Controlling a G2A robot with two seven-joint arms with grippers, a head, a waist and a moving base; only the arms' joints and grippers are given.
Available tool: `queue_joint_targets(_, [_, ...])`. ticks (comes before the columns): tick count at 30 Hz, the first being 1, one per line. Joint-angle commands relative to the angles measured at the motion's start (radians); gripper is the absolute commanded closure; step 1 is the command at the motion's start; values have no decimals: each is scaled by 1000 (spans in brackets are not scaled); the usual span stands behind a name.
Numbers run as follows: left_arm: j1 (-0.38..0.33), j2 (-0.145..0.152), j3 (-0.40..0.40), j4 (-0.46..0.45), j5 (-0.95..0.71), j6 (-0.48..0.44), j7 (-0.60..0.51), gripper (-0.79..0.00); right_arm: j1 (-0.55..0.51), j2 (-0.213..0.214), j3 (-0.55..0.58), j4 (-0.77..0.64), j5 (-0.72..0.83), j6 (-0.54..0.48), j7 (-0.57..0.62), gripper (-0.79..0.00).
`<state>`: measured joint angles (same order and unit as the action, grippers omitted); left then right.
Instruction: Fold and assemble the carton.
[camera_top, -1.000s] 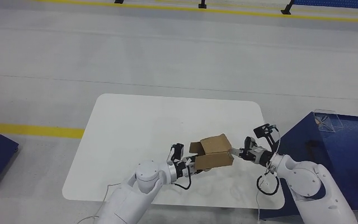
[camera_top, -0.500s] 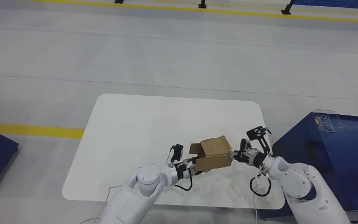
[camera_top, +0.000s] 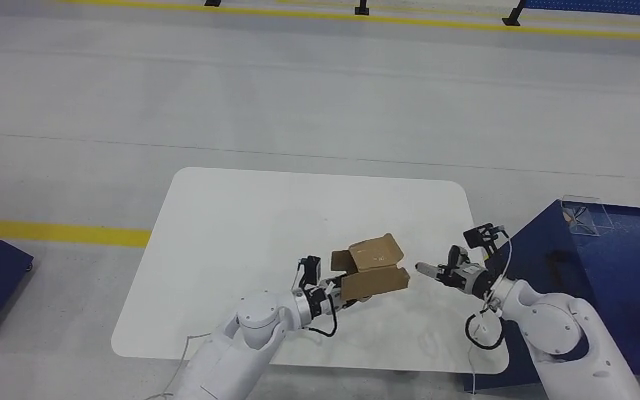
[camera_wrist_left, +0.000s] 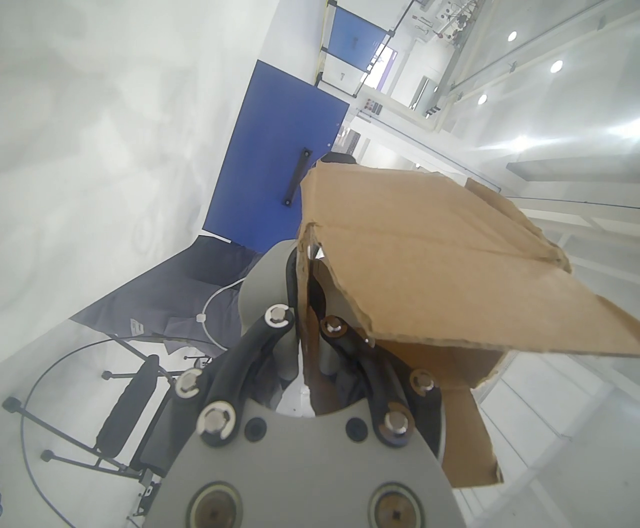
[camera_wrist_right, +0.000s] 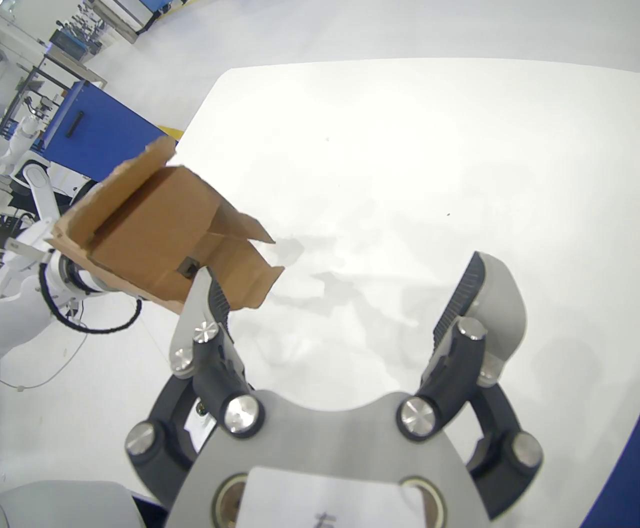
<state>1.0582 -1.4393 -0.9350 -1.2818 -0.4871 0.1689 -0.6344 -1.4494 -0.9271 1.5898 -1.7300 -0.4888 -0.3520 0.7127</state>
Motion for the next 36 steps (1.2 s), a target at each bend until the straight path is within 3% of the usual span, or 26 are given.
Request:
queue_joint_targets(1, [1, 0, -2, -1, -1, 1, 8, 0, -7, -1, -14, -6, -12, -10, 2, -785])
queue_joint_targets(18, [-6, -6, 16, 7, 5, -1, 15, 0, 53, -17, -143, -8, -83, 48, -43, -785])
queue_joint_targets(30, [-9, -6, 16, 8, 8, -4, 7, 0, 55, -15, -102, 9, -45, 42, -62, -785])
queue_joint_targets(36, [-16, -9, 24, 13, 12, 0, 10, 0, 61, -27, -142, -6, -284, 187, -279, -785])
